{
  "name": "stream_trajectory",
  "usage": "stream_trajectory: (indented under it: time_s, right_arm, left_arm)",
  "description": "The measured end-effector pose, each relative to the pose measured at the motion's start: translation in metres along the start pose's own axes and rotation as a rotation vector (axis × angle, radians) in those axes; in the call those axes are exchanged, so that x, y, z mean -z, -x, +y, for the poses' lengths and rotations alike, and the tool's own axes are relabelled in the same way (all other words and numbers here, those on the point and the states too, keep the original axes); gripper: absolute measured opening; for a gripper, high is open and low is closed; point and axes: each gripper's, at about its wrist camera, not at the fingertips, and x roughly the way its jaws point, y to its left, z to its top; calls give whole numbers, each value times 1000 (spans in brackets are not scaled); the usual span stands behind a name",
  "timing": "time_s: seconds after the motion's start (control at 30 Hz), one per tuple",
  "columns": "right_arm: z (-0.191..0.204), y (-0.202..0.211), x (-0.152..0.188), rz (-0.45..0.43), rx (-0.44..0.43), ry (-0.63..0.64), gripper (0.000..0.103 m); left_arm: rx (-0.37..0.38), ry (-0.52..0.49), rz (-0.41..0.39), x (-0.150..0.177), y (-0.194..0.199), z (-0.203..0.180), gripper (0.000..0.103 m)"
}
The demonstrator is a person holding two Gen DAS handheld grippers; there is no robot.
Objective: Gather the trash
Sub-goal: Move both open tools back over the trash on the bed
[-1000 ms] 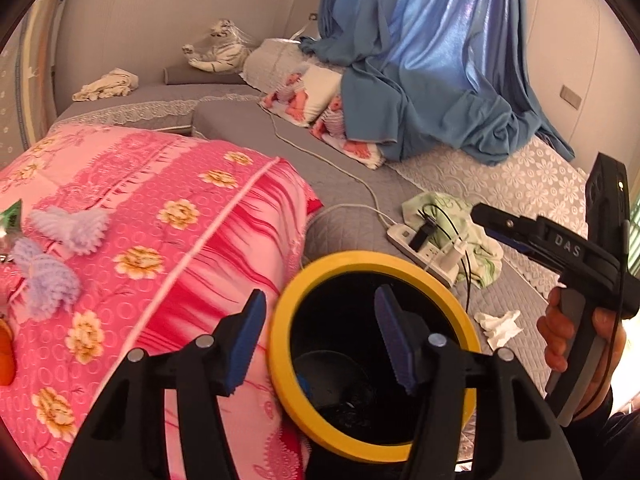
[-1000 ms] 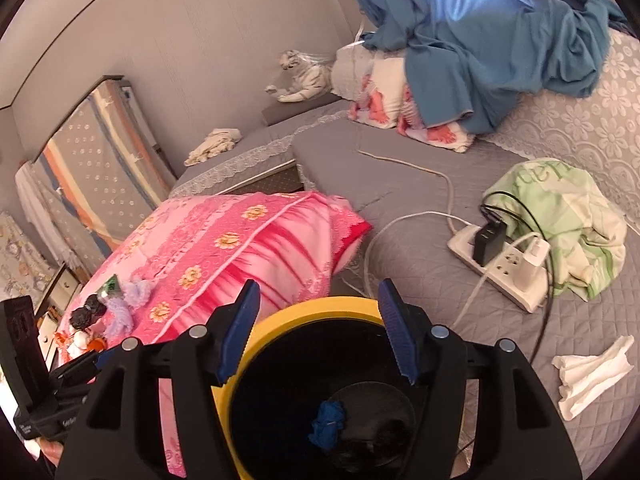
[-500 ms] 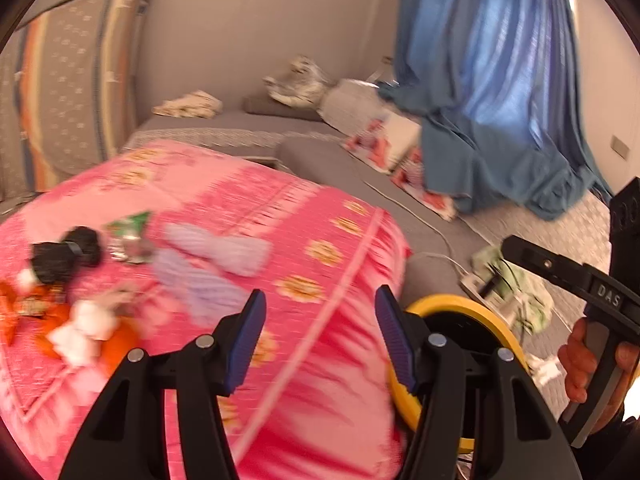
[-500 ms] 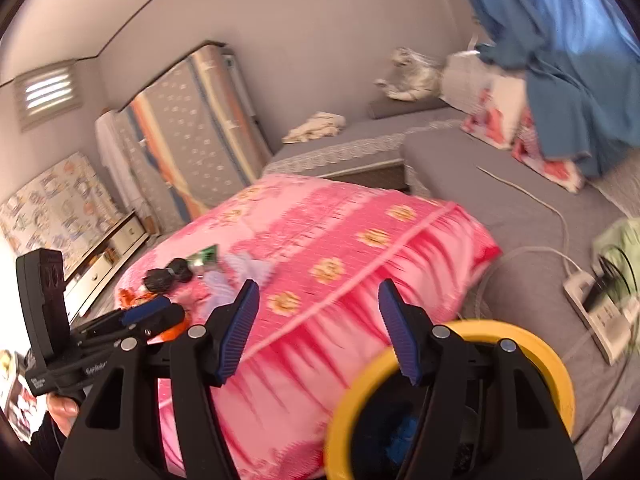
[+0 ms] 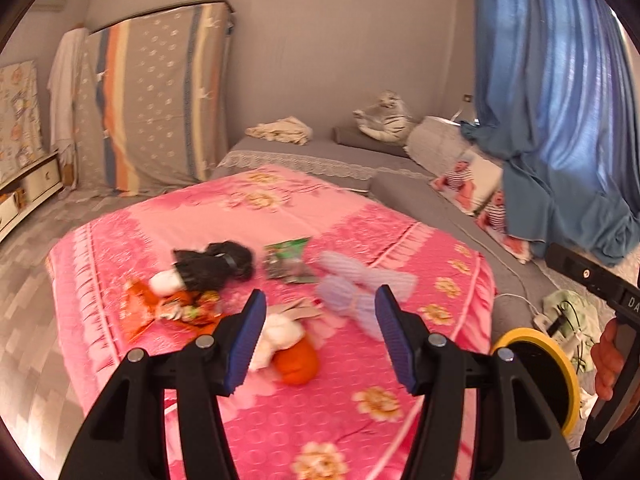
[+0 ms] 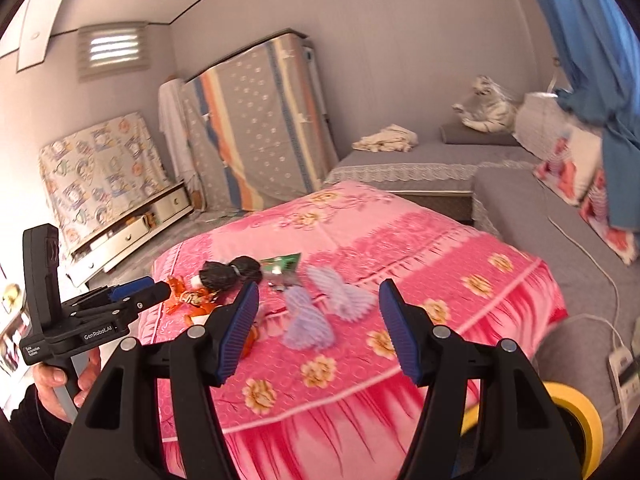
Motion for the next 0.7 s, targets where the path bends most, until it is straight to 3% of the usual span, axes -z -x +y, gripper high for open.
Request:
stream_trajectory:
  time_s: [0.37, 0.7]
  right_arm:
    - [28, -74, 2, 112, -14, 66, 60]
    - [26, -141, 23, 229, 3, 68, 60]
  left_arm:
    - [-62, 31, 45, 24, -18, 40, 60]
    - [-28, 24, 109, 36, -58, 50, 63]
